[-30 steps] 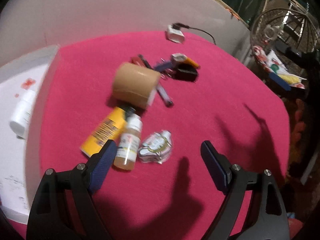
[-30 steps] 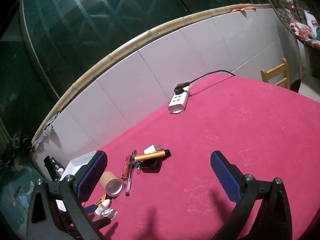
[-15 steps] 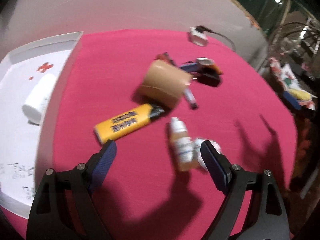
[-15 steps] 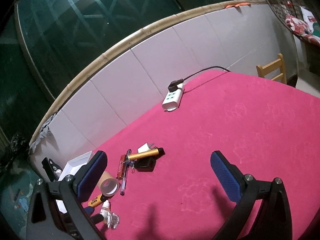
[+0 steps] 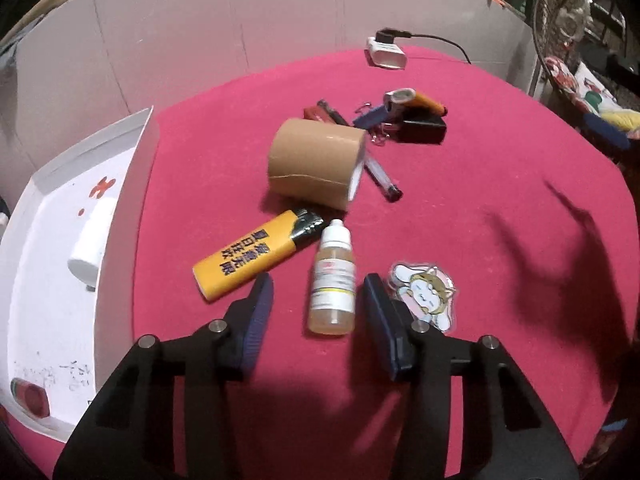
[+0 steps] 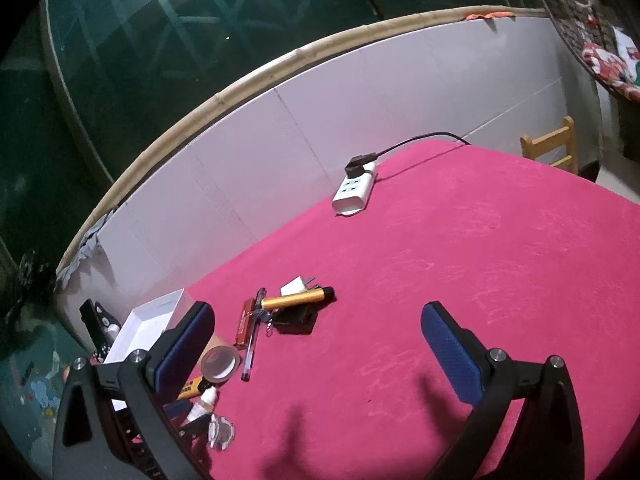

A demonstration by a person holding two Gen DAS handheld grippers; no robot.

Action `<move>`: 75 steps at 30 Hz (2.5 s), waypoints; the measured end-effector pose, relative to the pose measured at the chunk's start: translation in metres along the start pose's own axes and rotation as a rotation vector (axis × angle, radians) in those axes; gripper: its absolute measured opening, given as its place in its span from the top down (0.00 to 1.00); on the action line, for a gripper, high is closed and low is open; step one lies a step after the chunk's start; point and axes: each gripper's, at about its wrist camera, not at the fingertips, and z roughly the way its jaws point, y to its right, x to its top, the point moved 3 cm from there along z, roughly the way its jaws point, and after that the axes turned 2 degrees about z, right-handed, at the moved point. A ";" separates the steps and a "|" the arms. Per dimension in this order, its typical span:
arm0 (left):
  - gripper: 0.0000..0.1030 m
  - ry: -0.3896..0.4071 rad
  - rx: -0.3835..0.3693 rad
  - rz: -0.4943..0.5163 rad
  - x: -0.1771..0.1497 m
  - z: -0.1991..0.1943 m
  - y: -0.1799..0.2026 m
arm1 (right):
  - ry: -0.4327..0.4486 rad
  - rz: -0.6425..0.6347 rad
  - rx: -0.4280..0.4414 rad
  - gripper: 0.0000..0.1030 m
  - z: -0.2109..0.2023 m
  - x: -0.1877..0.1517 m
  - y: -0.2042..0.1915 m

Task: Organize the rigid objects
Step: 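Lift the eye-drop bottle with the left gripper while the right gripper grasps the tan tape roll, then carry the eye-drop bottle and tape roll into the tray and open both grippers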

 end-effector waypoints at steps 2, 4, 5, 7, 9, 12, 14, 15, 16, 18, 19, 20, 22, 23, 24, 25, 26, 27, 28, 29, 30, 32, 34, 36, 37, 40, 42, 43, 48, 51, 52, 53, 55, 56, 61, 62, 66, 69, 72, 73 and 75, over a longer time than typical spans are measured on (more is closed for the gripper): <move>0.55 -0.001 -0.022 0.023 0.002 0.001 0.002 | -0.003 -0.006 0.000 0.00 0.001 -0.001 -0.001; 0.55 0.003 -0.083 0.053 0.004 0.003 0.010 | -0.015 -0.007 0.002 0.00 0.003 -0.001 -0.001; 0.55 0.003 -0.091 0.059 0.004 0.004 0.013 | -0.020 -0.008 0.003 0.00 0.004 -0.002 -0.001; 0.55 0.009 -0.092 0.047 0.004 0.005 0.014 | -0.035 -0.018 0.005 0.00 0.007 -0.003 -0.002; 0.61 0.010 -0.100 0.023 0.003 0.004 0.010 | -0.054 -0.036 -0.003 0.00 0.011 -0.005 -0.002; 0.77 0.015 -0.091 -0.022 0.001 0.000 0.002 | -0.105 -0.097 -0.053 0.00 0.024 -0.009 -0.004; 0.81 0.022 -0.094 -0.055 -0.001 -0.002 -0.005 | -0.131 -0.129 -0.082 0.00 0.033 -0.012 -0.007; 0.81 0.025 -0.099 -0.074 -0.004 -0.004 -0.007 | -0.144 -0.146 -0.088 0.00 0.037 -0.014 -0.009; 0.81 0.027 -0.102 -0.088 -0.006 -0.005 -0.010 | -0.158 -0.172 -0.090 0.00 0.042 -0.017 -0.014; 0.81 0.034 -0.104 -0.107 -0.010 -0.009 -0.014 | -0.174 -0.216 -0.083 0.00 0.049 -0.021 -0.024; 0.81 0.037 -0.105 -0.117 -0.012 -0.012 -0.017 | -0.192 -0.254 -0.063 0.00 0.054 -0.024 -0.035; 0.81 0.040 -0.105 -0.124 -0.012 -0.014 -0.017 | -0.207 -0.272 -0.042 0.00 0.059 -0.026 -0.044; 0.81 0.057 -0.108 -0.137 -0.017 -0.023 -0.021 | -0.239 -0.304 0.016 0.00 0.068 -0.030 -0.064; 0.81 0.067 -0.107 -0.139 -0.018 -0.028 -0.023 | -0.256 -0.326 0.043 0.00 0.074 -0.033 -0.077; 0.81 0.077 -0.103 -0.141 -0.019 -0.033 -0.024 | -0.263 -0.345 0.058 0.00 0.079 -0.036 -0.087; 0.81 0.088 -0.099 -0.146 -0.021 -0.040 -0.026 | -0.266 -0.382 0.074 0.00 0.086 -0.040 -0.102; 0.81 0.096 -0.101 -0.152 -0.024 -0.046 -0.028 | -0.270 -0.405 0.076 0.00 0.092 -0.044 -0.110; 0.81 0.100 -0.103 -0.157 -0.025 -0.049 -0.029 | -0.275 -0.430 0.077 0.00 0.097 -0.047 -0.118; 0.81 0.107 -0.106 -0.166 -0.028 -0.054 -0.031 | -0.279 -0.466 0.084 0.00 0.106 -0.053 -0.129; 0.81 0.112 -0.108 -0.170 -0.029 -0.057 -0.032 | -0.280 -0.493 0.090 0.00 0.110 -0.056 -0.135; 0.81 0.116 -0.109 -0.174 -0.031 -0.060 -0.034 | -0.283 -0.523 0.094 0.00 0.115 -0.060 -0.141; 0.81 0.125 -0.107 -0.184 -0.035 -0.066 -0.038 | -0.303 -0.585 0.109 0.00 0.127 -0.066 -0.149; 0.81 0.132 -0.106 -0.202 -0.038 -0.071 -0.043 | -0.347 -0.612 0.110 0.08 0.139 -0.072 -0.150; 0.81 0.137 -0.106 -0.219 -0.039 -0.072 -0.047 | -0.384 -0.610 0.113 0.20 0.147 -0.075 -0.148; 0.81 0.140 -0.107 -0.227 -0.039 -0.072 -0.049 | -0.402 -0.608 0.111 0.24 0.151 -0.077 -0.146; 0.81 0.148 -0.114 -0.233 -0.037 -0.074 -0.049 | -0.435 -0.608 0.107 0.27 0.158 -0.081 -0.142; 0.81 0.155 -0.114 -0.231 -0.036 -0.076 -0.049 | -0.421 -0.648 0.101 0.28 0.157 -0.085 -0.142; 0.81 0.159 -0.112 -0.232 -0.035 -0.077 -0.049 | -0.415 -0.666 0.096 0.30 0.157 -0.086 -0.143; 0.81 0.188 -0.102 -0.240 -0.032 -0.084 -0.054 | -0.400 -0.694 0.079 0.39 0.152 -0.088 -0.147; 0.81 0.216 -0.083 -0.246 -0.029 -0.092 -0.060 | -0.342 -0.634 0.099 0.39 0.134 -0.076 -0.147; 0.81 0.228 -0.074 -0.249 -0.027 -0.096 -0.063 | -0.317 -0.618 0.111 0.39 0.127 -0.072 -0.150; 0.81 0.238 -0.065 -0.249 -0.026 -0.098 -0.065 | -0.286 -0.599 0.129 0.39 0.116 -0.065 -0.152; 0.81 0.264 -0.041 -0.251 -0.023 -0.107 -0.068 | -0.234 -0.578 0.153 0.39 0.098 -0.055 -0.157; 0.81 0.276 -0.028 -0.251 -0.022 -0.112 -0.070 | -0.202 -0.571 0.172 0.39 0.085 -0.049 -0.162; 0.81 0.343 0.047 -0.265 -0.017 -0.136 -0.081 | -0.087 -0.553 0.241 0.39 0.040 -0.030 -0.184; 0.81 0.353 0.062 -0.266 -0.017 -0.140 -0.083 | -0.076 -0.547 0.255 0.39 0.034 -0.028 -0.187; 0.81 0.395 0.124 -0.280 -0.019 -0.155 -0.092 | -0.041 -0.542 0.292 0.39 0.016 -0.023 -0.196; 0.81 0.412 0.151 -0.292 -0.023 -0.165 -0.098 | -0.026 -0.545 0.311 0.39 0.006 -0.023 -0.202; 0.81 0.429 0.167 -0.306 -0.027 -0.174 -0.103 | -0.017 -0.553 0.323 0.39 -0.001 -0.024 -0.207; 0.81 0.433 0.171 -0.309 -0.028 -0.176 -0.104 | -0.016 -0.554 0.326 0.39 -0.003 -0.025 -0.208; 0.81 0.442 0.184 -0.312 -0.031 -0.181 -0.107 | -0.017 -0.556 0.336 0.39 -0.007 -0.026 -0.211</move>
